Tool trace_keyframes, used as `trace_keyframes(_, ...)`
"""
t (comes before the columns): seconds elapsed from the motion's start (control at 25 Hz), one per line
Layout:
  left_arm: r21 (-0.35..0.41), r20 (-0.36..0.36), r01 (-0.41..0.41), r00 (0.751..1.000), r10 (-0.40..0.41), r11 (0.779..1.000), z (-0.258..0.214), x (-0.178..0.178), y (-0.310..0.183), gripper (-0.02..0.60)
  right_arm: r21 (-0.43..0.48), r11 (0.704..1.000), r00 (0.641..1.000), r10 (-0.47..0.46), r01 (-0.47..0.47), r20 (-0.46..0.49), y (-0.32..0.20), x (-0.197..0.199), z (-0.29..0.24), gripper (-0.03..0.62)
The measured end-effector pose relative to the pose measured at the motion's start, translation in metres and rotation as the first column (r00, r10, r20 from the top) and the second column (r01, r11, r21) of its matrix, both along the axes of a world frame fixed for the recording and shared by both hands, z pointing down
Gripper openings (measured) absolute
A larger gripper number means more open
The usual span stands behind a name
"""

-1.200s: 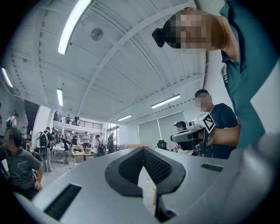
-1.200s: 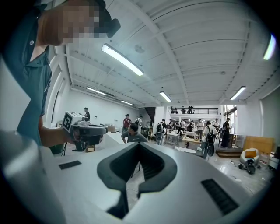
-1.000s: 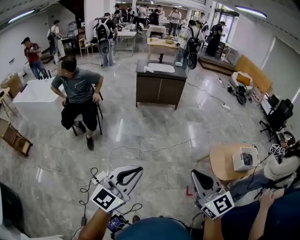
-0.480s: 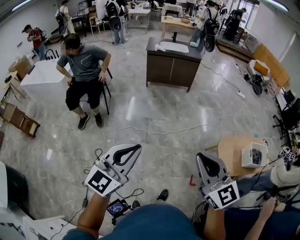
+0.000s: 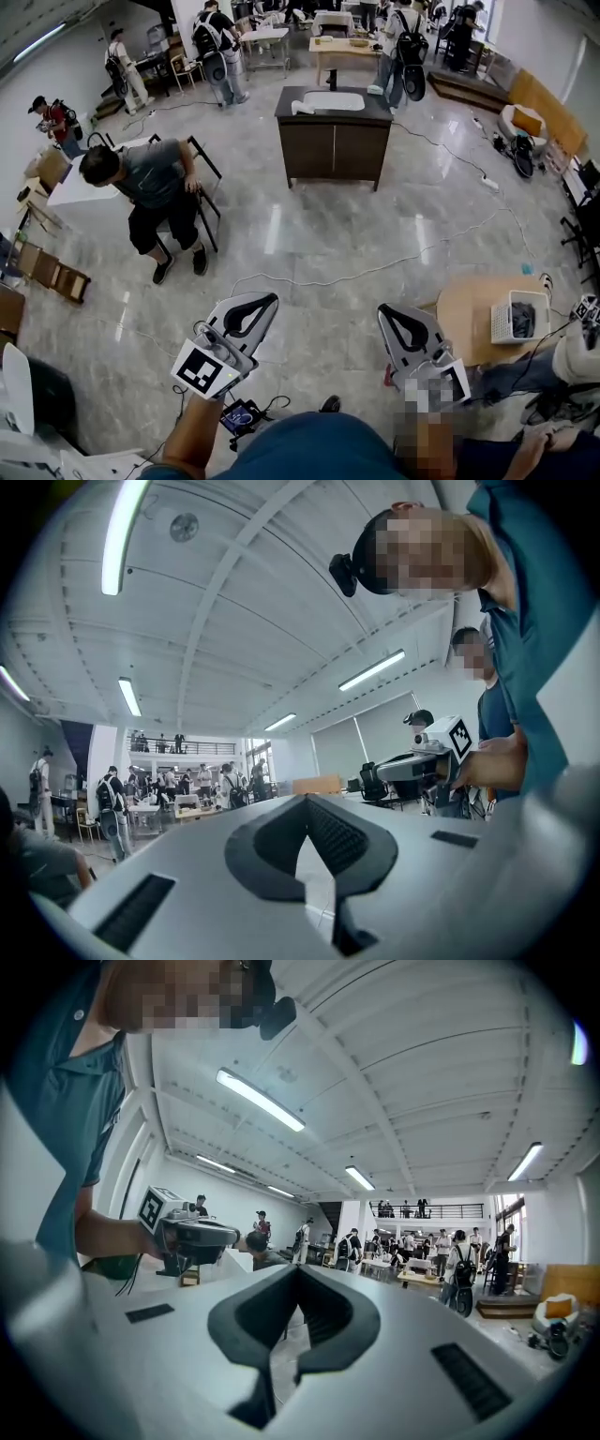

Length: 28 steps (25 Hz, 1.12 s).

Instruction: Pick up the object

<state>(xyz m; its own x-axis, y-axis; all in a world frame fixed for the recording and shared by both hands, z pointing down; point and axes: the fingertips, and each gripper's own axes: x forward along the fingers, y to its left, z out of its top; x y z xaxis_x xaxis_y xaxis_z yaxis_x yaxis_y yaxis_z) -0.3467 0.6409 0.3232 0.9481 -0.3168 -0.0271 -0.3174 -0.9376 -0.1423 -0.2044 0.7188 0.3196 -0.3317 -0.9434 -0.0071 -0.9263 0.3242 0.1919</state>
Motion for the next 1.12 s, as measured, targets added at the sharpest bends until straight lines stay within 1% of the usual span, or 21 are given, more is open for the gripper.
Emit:
trace_keyframes(0.16, -0.001, 0.021, -0.021, 1.0, 0.021, 1.0, 0.002, 0.033, -0.009, 0.003, 0.006, 1.0, 1.0, 0.022, -0.022, 0.021, -0.01, 0.029, 0.001, 0.014)
trace_keyframes(0.32, -0.013, 0.016, -0.034, 0.999, 0.034, 0.999, 0.003, 0.044, -0.031, 0.003, -0.004, 0.999, 0.999, 0.041, -0.041, 0.017, -0.026, 0.04, 0.006, 0.014)
trace_keyframes(0.4, -0.018, 0.009, -0.046, 0.999, 0.046, 0.999, 0.002, 0.047, -0.047, 0.003, 0.001, 0.999, 0.999, 0.053, -0.053, -0.006, -0.041, 0.043, 0.005, 0.014)
trace_keyframes(0.48, -0.018, 0.004, -0.058, 0.998, 0.058, 0.998, 0.0, 0.047, -0.067, 0.003, 0.006, 0.998, 0.997, 0.068, -0.068, -0.019, -0.058, 0.046, 0.001, 0.014)
trace_keyframes(0.56, -0.019, 0.002, -0.072, 0.997, 0.072, 0.997, -0.005, 0.046, -0.086, 0.003, 0.001, 0.996, 0.996, 0.084, -0.084, -0.005, -0.072, 0.045, -0.004, 0.014)
trace_keyframes(0.68, -0.006, -0.028, -0.097, 0.995, 0.097, 0.995, -0.01, 0.044, -0.112, 0.003, 0.001, 0.994, 0.994, 0.109, -0.109, -0.017, -0.093, 0.043, -0.009, 0.014)
trace_keyframes(0.92, -0.019, -0.046, -0.137, 0.99, 0.136, 0.99, 0.002, 0.03, -0.167, 0.003, 0.012, 0.989, 0.989, 0.146, -0.146, -0.036, -0.147, 0.026, -0.01, 0.014)
trace_keyframes(1.12, -0.025, -0.08, -0.152, 0.985, 0.15, 0.988, 0.006, 0.027, -0.197, 0.003, -0.011, 0.988, 0.987, 0.153, -0.154, -0.052, -0.179, 0.023, -0.006, 0.014)
